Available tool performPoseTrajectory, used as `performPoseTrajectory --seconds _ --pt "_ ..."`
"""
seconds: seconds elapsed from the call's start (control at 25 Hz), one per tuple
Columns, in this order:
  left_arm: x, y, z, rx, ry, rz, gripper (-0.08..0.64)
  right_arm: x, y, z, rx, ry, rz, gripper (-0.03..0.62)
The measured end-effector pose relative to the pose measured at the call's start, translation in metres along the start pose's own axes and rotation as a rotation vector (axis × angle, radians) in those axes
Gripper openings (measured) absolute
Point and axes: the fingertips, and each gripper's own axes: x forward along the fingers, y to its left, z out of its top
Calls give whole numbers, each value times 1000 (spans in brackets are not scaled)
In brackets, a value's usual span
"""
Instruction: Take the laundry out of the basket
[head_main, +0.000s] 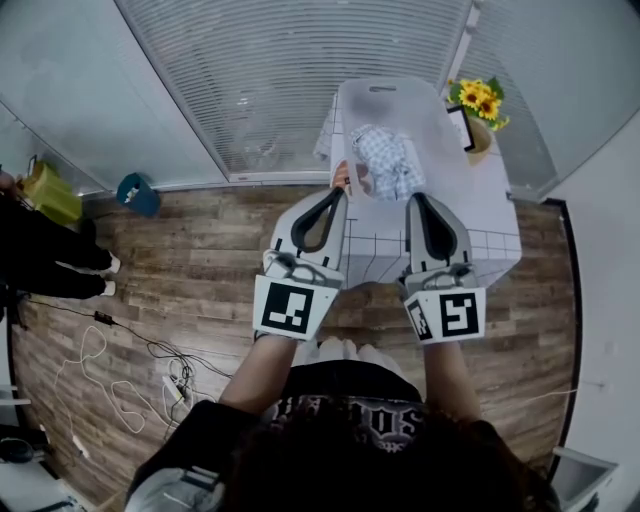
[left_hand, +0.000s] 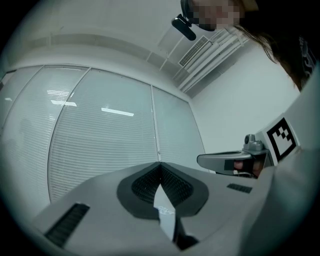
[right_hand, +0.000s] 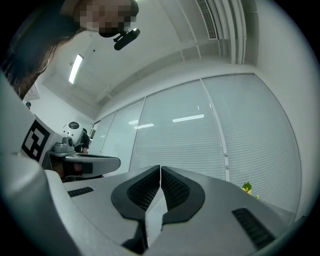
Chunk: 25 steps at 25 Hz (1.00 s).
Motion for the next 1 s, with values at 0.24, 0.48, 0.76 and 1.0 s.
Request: performPoseTrajectory --seconds 0.24,0.48,0.76,1.0 --pt "0 4 -3 14 1 18 0 4 -6 -4 9 -9 -3 29" --pt "15 21 -10 -2 -2 11 0 23 -9 -10 0 2 -14 29" --pt "47 51 -16 -19 -15 -19 0 62 -20 -20 -14 18 -50 29" --pt "74 79 -28 -39 -12 -37 0 97 -27 -27 -21 19 -70 29"
